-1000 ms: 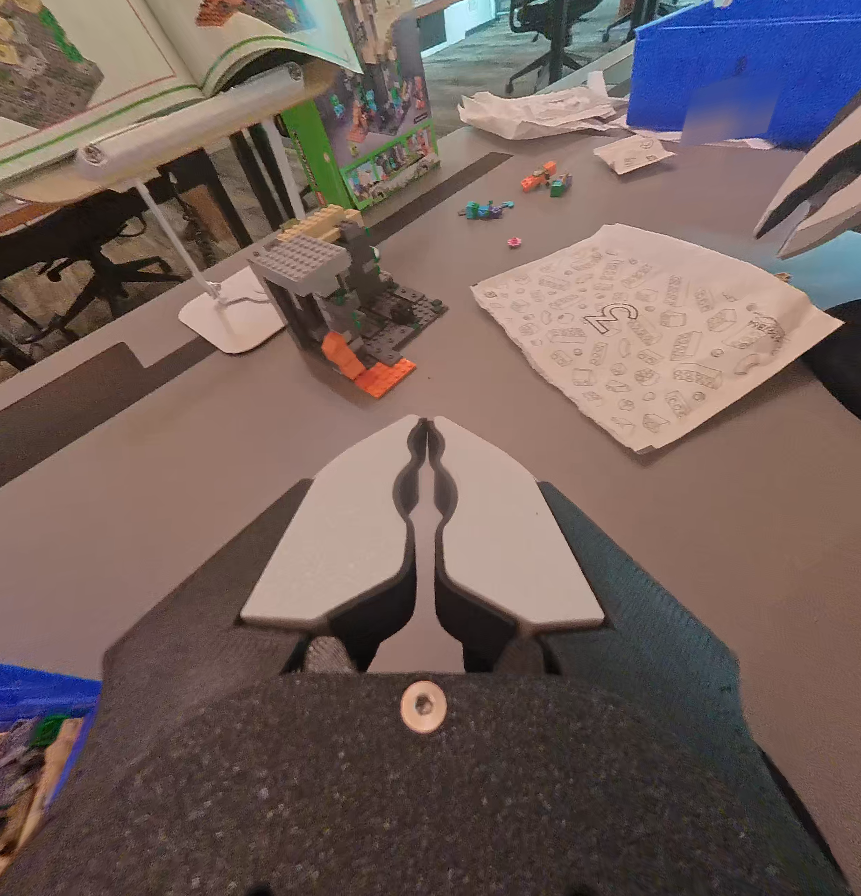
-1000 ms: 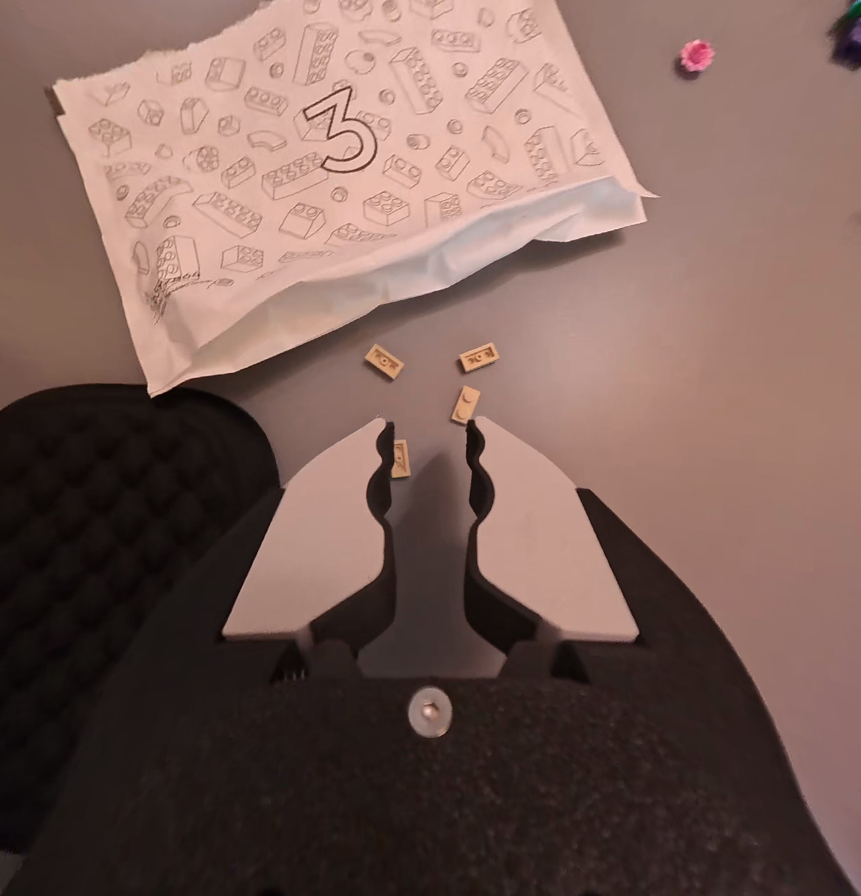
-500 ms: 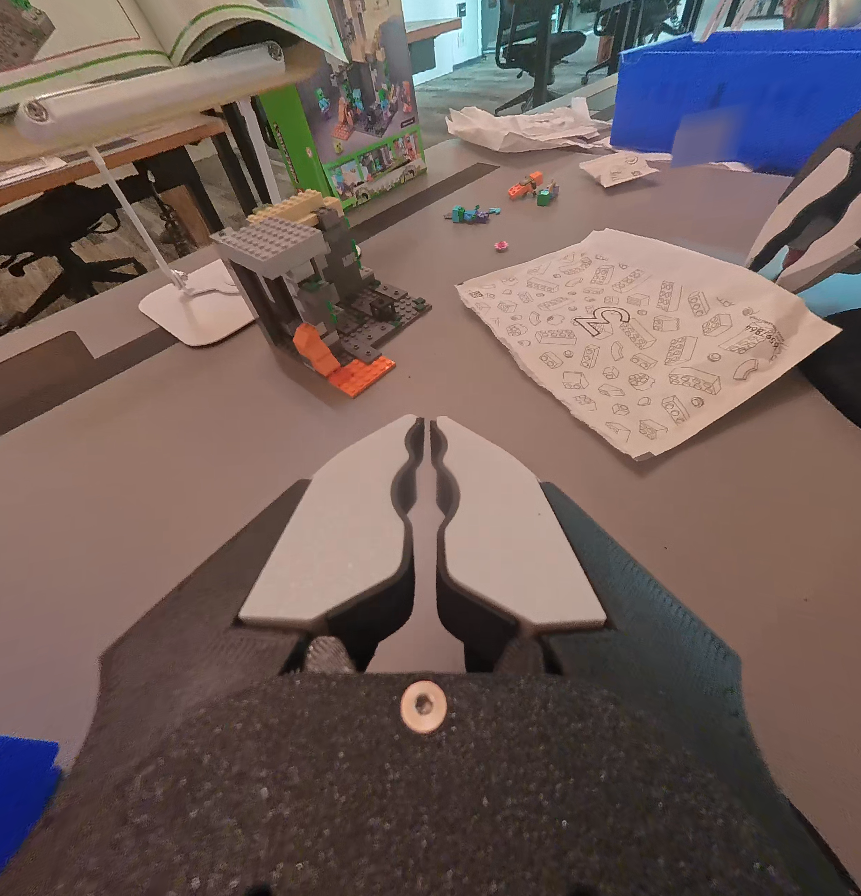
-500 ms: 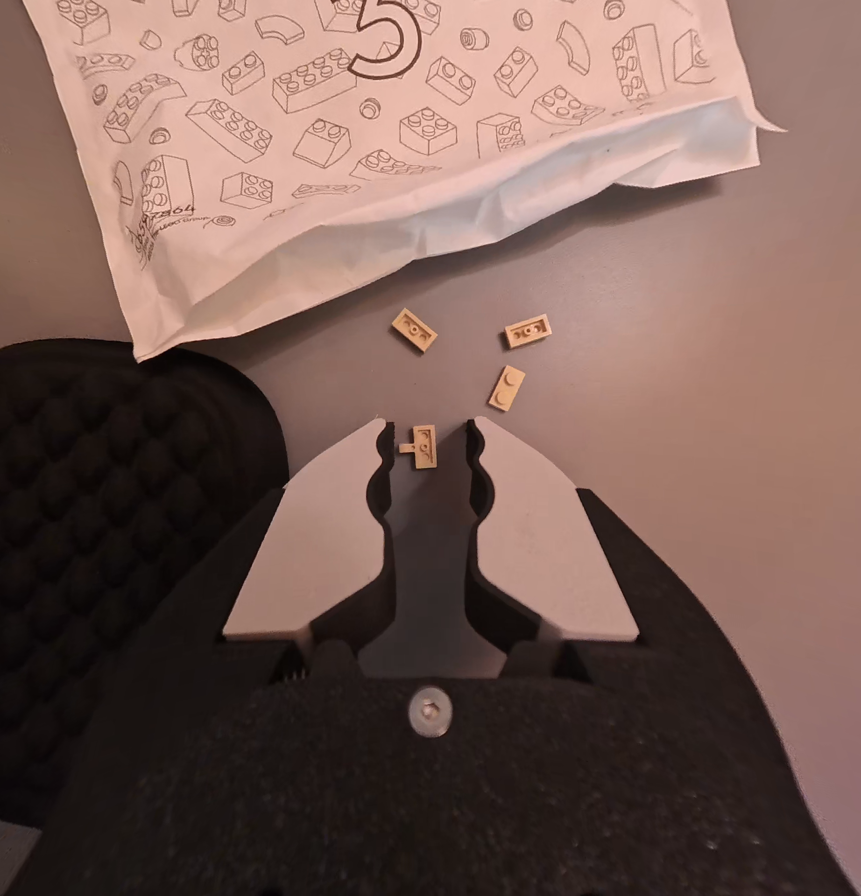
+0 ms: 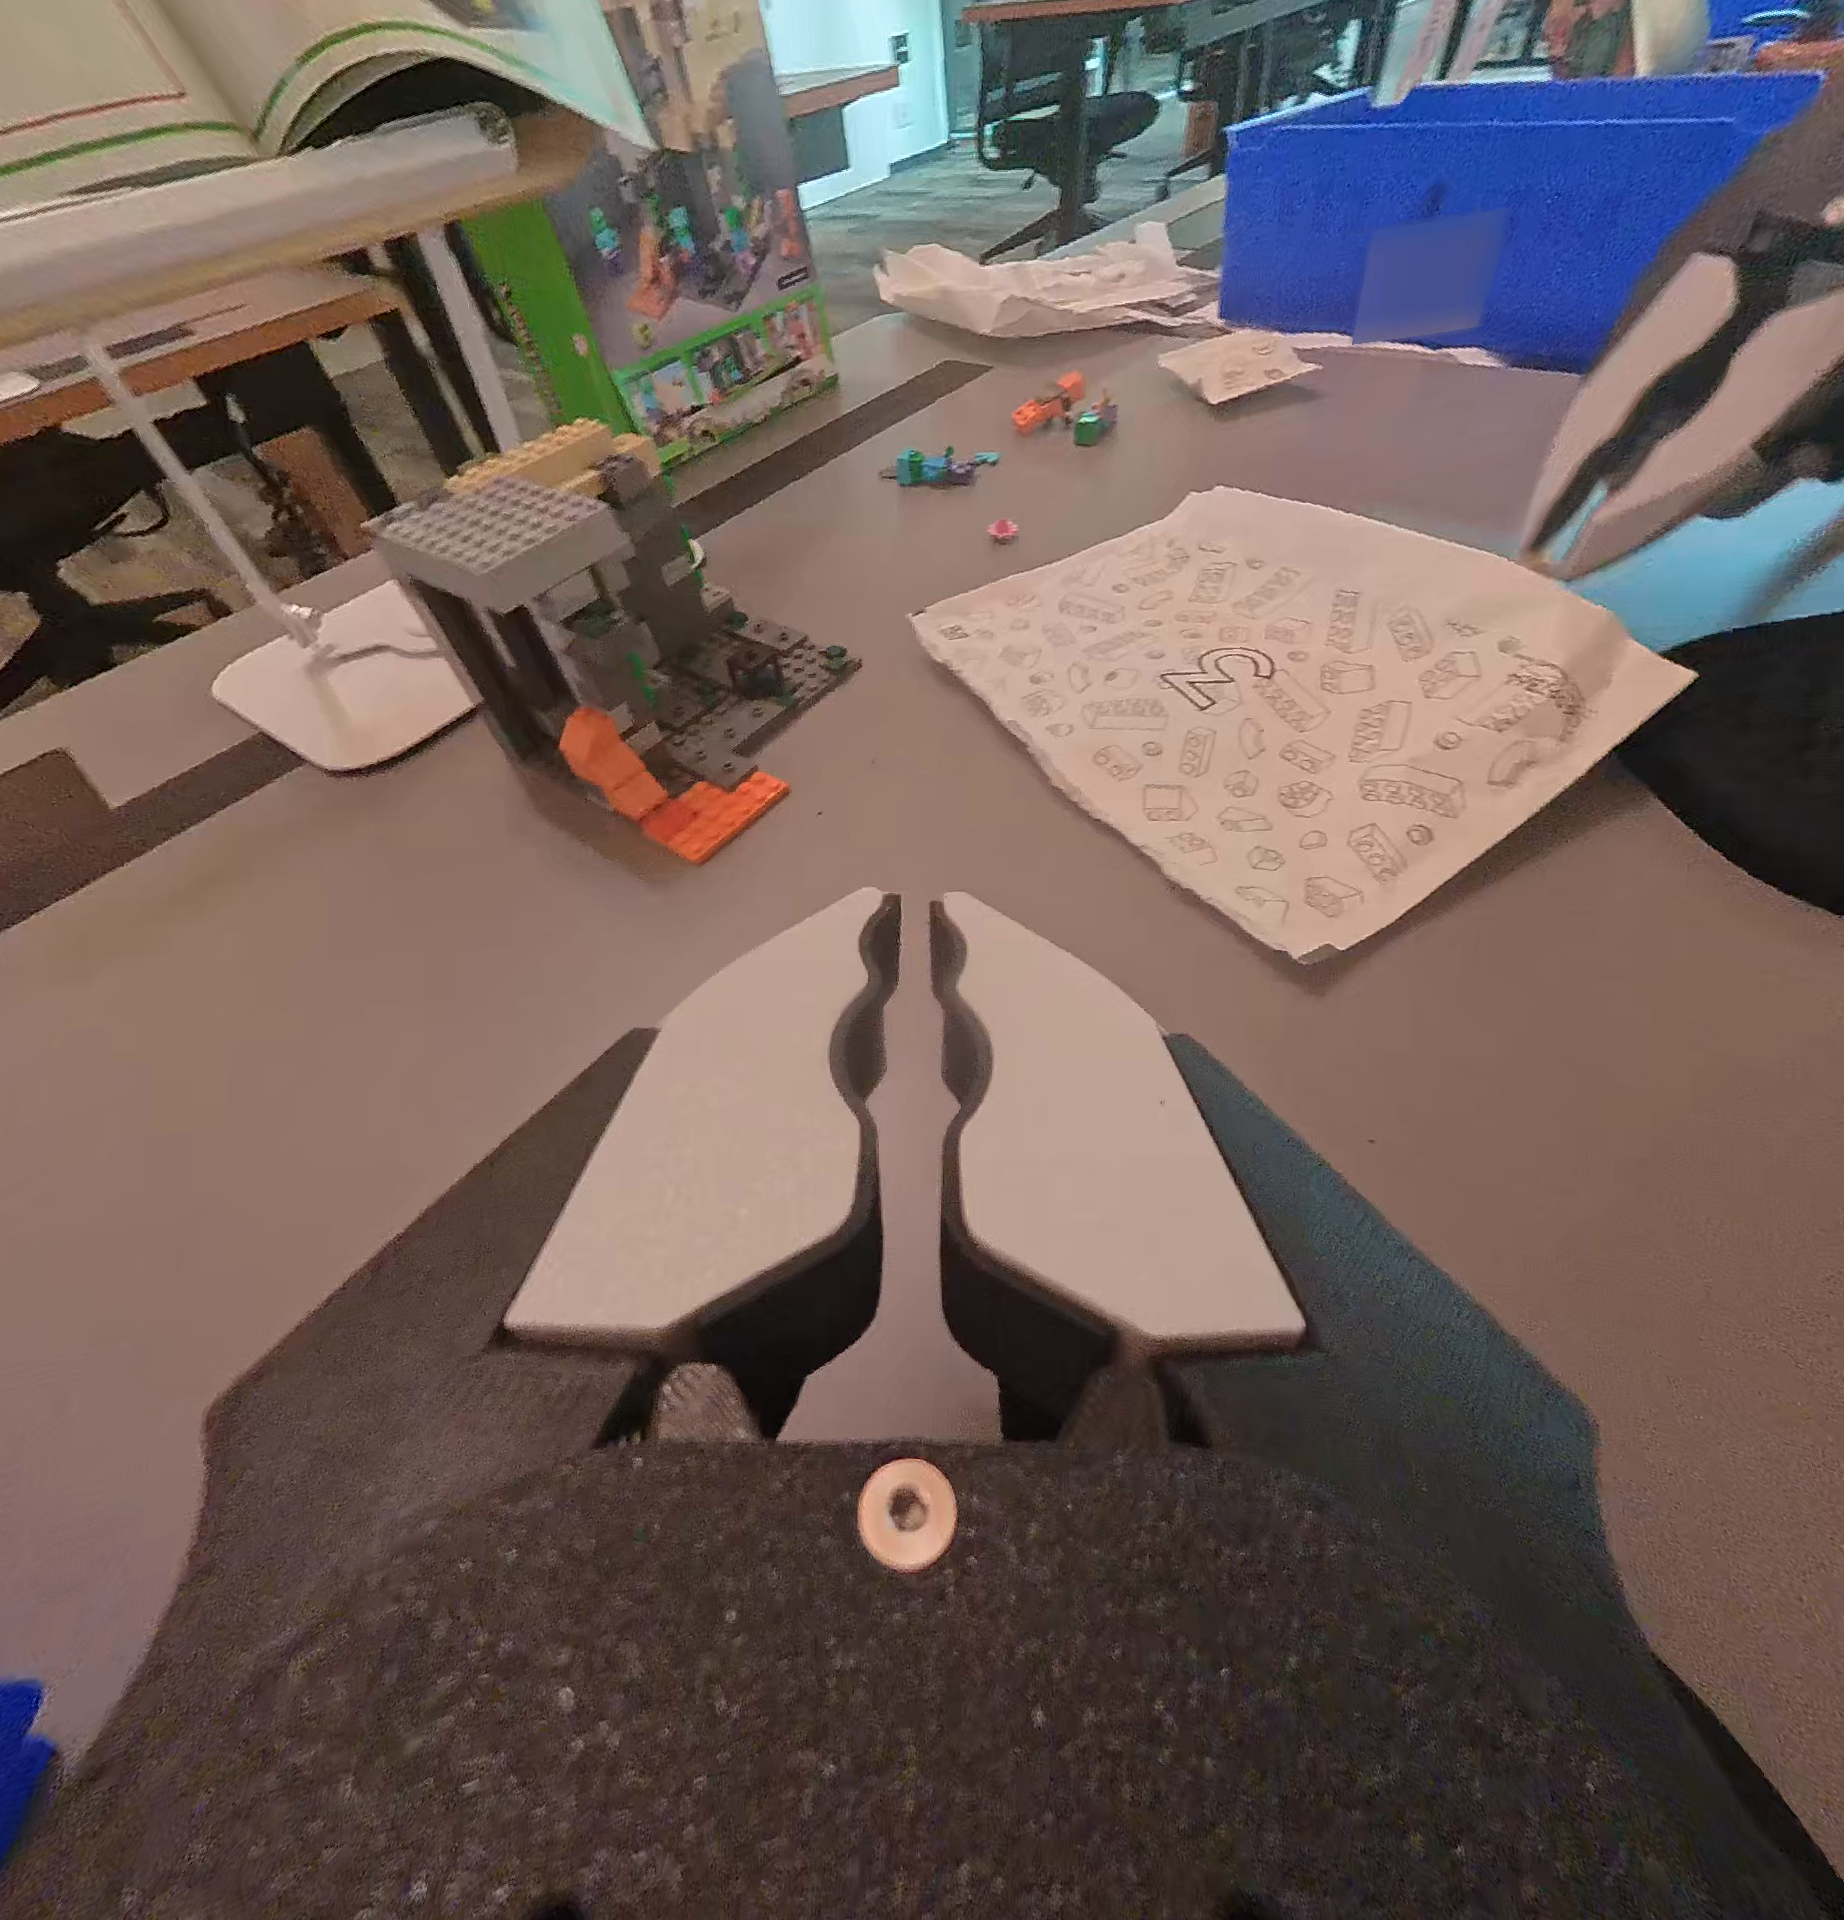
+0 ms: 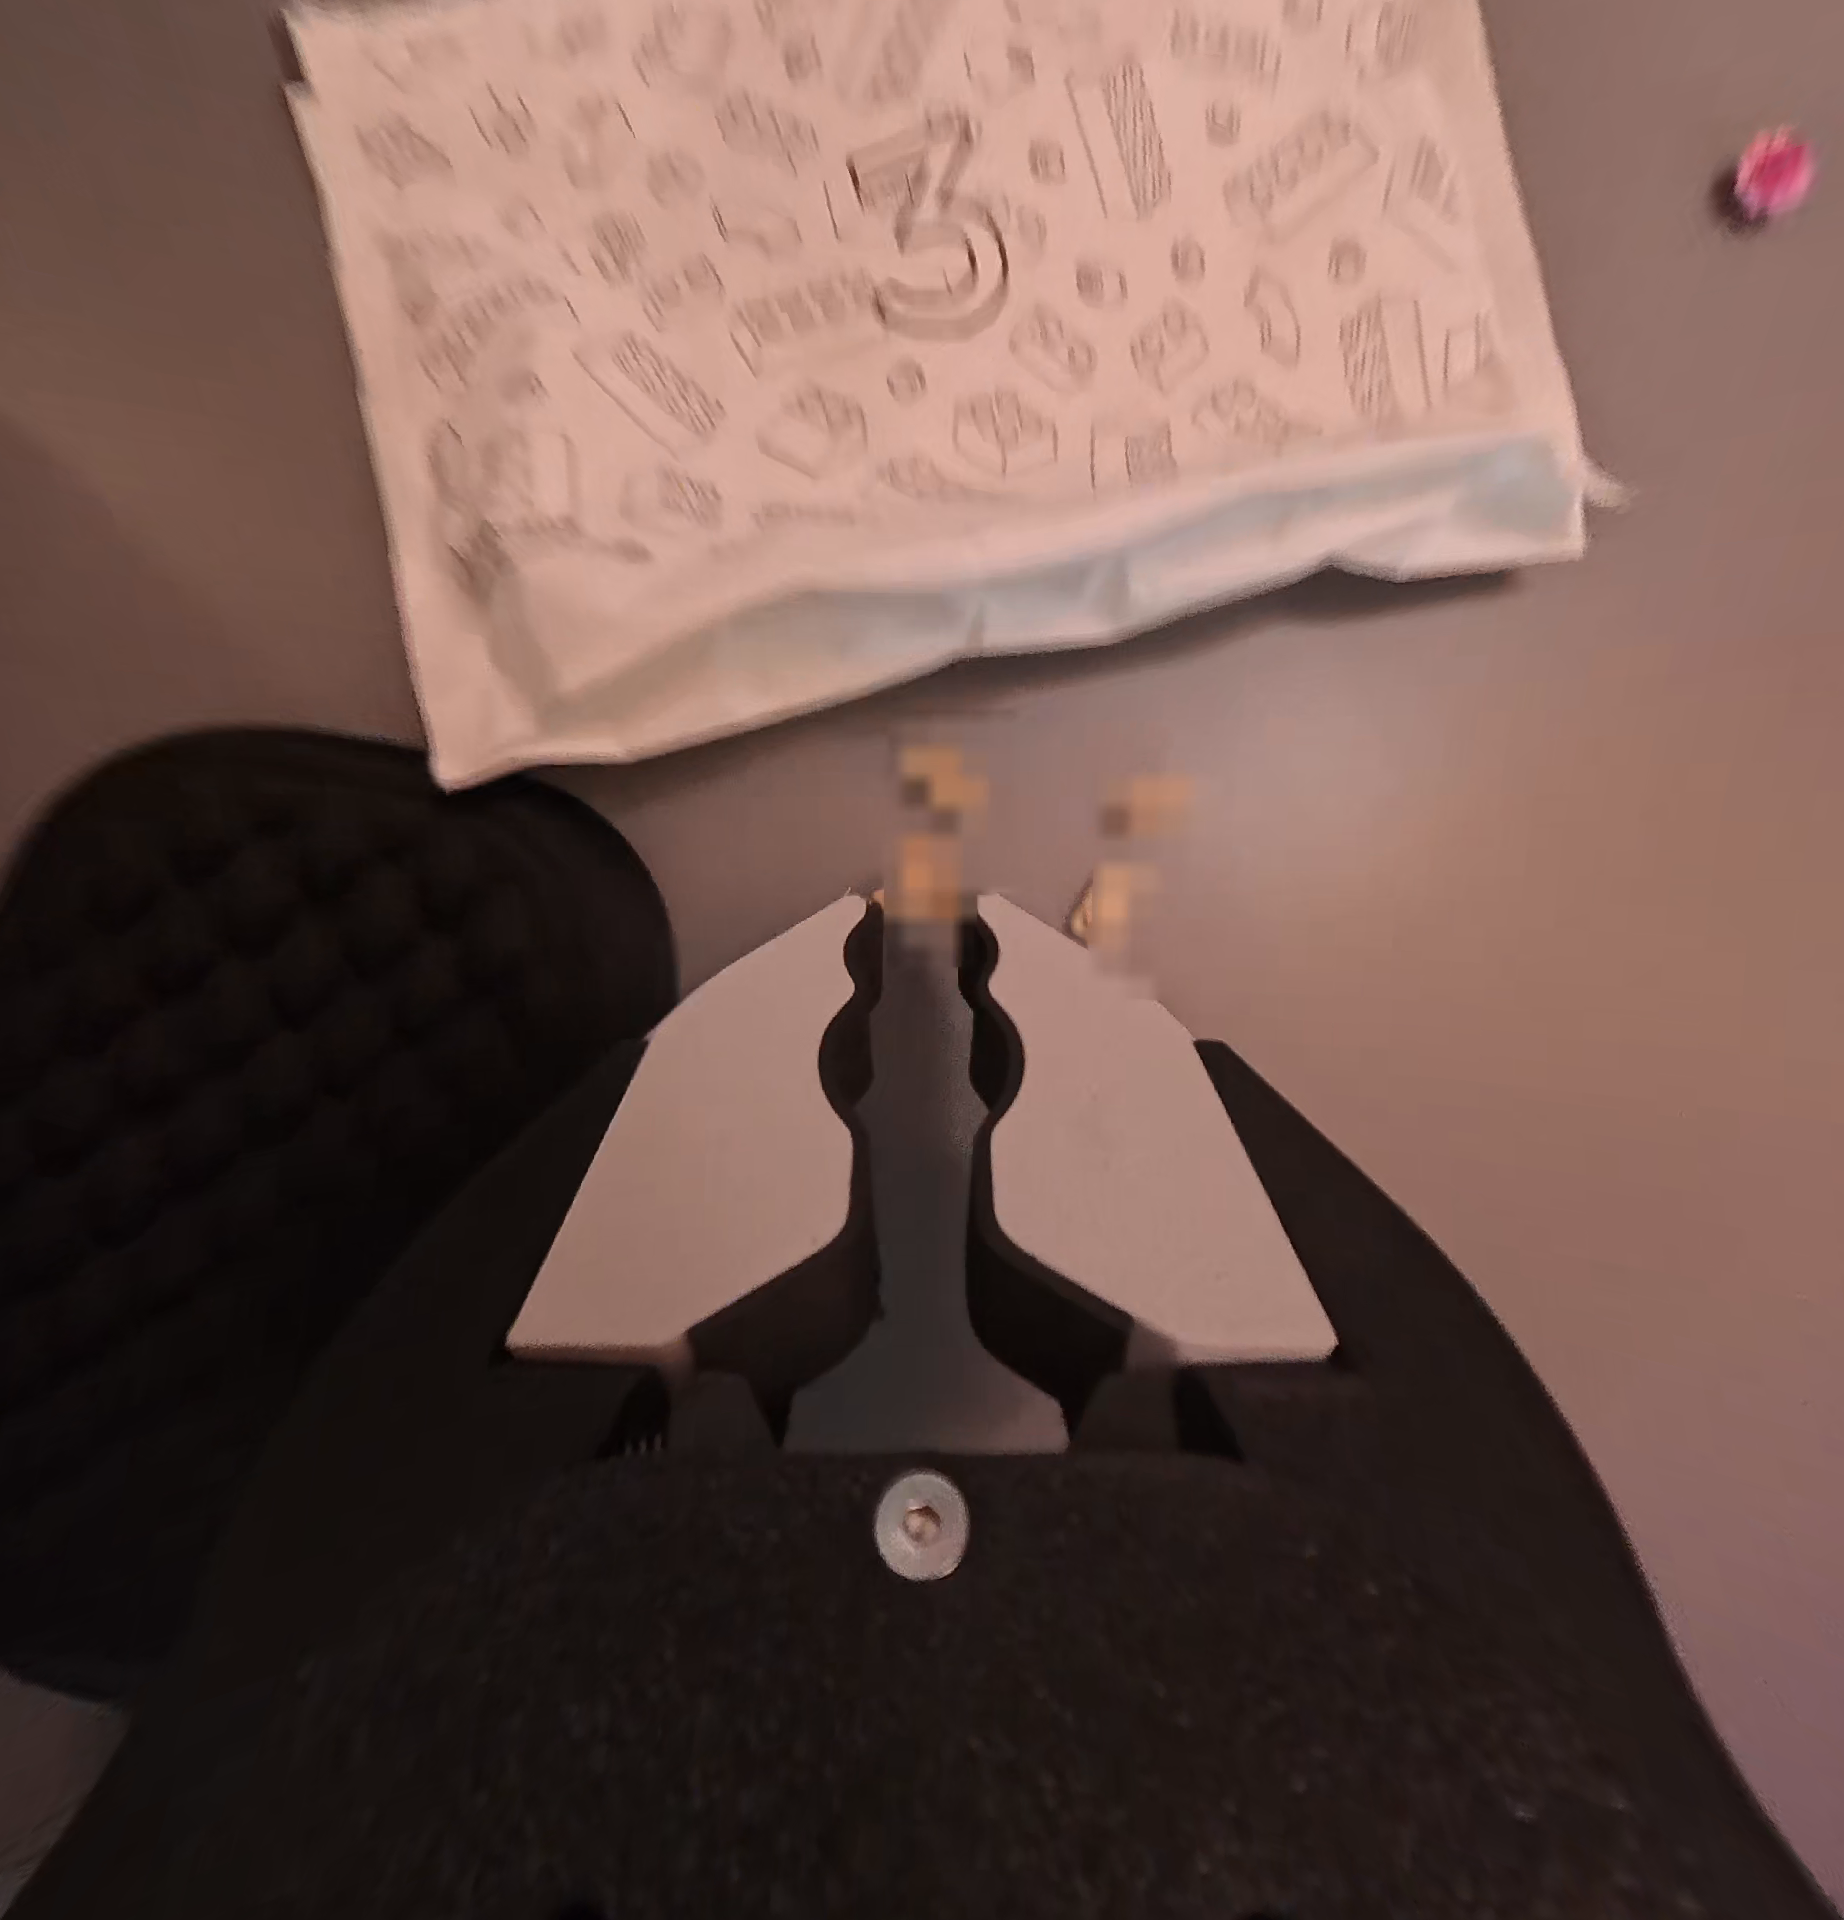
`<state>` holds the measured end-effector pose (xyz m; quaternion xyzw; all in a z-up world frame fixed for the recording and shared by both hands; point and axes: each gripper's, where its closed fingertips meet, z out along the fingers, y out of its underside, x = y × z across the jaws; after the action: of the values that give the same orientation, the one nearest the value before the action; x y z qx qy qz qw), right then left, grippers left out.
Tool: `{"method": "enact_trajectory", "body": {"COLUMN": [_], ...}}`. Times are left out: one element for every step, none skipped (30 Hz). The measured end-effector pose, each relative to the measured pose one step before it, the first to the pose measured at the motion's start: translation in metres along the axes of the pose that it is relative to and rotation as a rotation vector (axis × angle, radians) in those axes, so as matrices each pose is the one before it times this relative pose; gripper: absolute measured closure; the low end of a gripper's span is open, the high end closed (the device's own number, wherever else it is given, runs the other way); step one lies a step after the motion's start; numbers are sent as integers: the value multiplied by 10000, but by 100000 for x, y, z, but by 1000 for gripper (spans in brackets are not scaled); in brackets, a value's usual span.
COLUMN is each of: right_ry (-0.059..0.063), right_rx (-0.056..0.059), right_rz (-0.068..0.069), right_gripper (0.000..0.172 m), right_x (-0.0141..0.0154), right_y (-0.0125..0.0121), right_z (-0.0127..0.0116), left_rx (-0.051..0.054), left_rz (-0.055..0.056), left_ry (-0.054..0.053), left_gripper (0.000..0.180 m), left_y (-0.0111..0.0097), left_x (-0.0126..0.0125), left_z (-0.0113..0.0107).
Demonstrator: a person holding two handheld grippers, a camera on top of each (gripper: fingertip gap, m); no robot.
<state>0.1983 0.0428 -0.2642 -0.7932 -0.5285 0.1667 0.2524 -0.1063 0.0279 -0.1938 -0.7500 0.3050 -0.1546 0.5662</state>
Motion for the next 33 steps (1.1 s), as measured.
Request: {"method": "enact_trajectory", "body": {"right_ry": [-207,-332,-444,-517,-527,-543,-519,-450,-450,-431,-327,-252,-220,-168,-150,-204,-209,-195,-194,-148,-21,-21,-72,-87,-88,-74,-71,-104,-111,-30,39,30,91], "right_rx": [421,493,526,528,479,332,174,62,-50,-86,-68,-72,-70,-68,-58,-30,8,17,-1,-55,-86,-54,5,48,53,45,54,48,17,-18,-27,8,34], "right_rz": [-76,-50,-18,-33,-69,-57,-25,-9,-43,-96,-94,-108,-137,-151,-110,-48,0,31,43,37,-8,-23,21,49,55,49,35,42,48,26,-14,-28,-20], "right_gripper": [158,158,158,158,157,158,158,158,158,158,158,158,158,158,158,158,158,157,157,158,157,157,157,157,157,157,157,157,157,157,157,157,157], "right_x": [-452,-684,-875,-1035,-1062,-1033,-926,-731,-658,-587,-426,-319,-314,-265,-220,-279,-260,-230,-241,-196,-33,-52,-127,-131,-133,-121,-112,-182,-200,-89,0,-20,82], "right_y": [-1264,-1484,-1628,-1698,-1620,-1387,-1084,-834,-573,-435,-414,-379,-335,-265,-212,-179,-152,-122,-49,49,113,106,37,-4,-13,5,-9,-5,18,62,85,31,-7], "right_z": [-289,-210,-54,140,383,631,865,1031,1109,1111,1043,934,792,670,541,433,324,256,193,166,148,101,81,50,37,27,20,17,22,50,48,-19,-115], "left_rx": [62,80,87,97,113,125,127,123,58,-21,-79,-110,-111,-107,-54,-9,30,45,32,7,1,44,61,30,-13,-30,-35,-13,-1,-2,-39,-75,-2], "left_rz": [134,139,158,197,251,290,291,259,255,272,280,286,313,344,352,297,187,100,71,75,92,96,79,67,68,69,83,110,106,88,89,61,-19], "left_ry": [161,188,228,255,298,324,377,428,399,332,278,223,144,83,45,57,88,101,90,59,32,48,79,69,92,127,138,113,38,-16,28,-13,-141], "left_gripper": [174,172,171,169,167,165,164,162,161,160,158,157,156,156,156,157,157,158,160,162,164,165,167,168,168,167,167,167,168,170,171,175,175], "left_y": [-169,-207,-245,-292,-373,-438,-493,-512,-442,-307,-187,-116,-56,5,0,-14,-31,-37,7,31,19,-74,-107,-52,-3,26,31,-8,-43,-56,11,102,26], "left_x": [423,489,576,643,762,832,944,990,903,762,638,546,438,361,324,321,327,305,242,181,135,160,193,162,187,244,261,248,158,74,131,71,-155], "left_z": [42,76,113,156,194,235,274,313,361,376,383,355,300,250,165,99,55,46,47,44,53,49,75,108,124,136,142,132,119,95,79,63,9]}}
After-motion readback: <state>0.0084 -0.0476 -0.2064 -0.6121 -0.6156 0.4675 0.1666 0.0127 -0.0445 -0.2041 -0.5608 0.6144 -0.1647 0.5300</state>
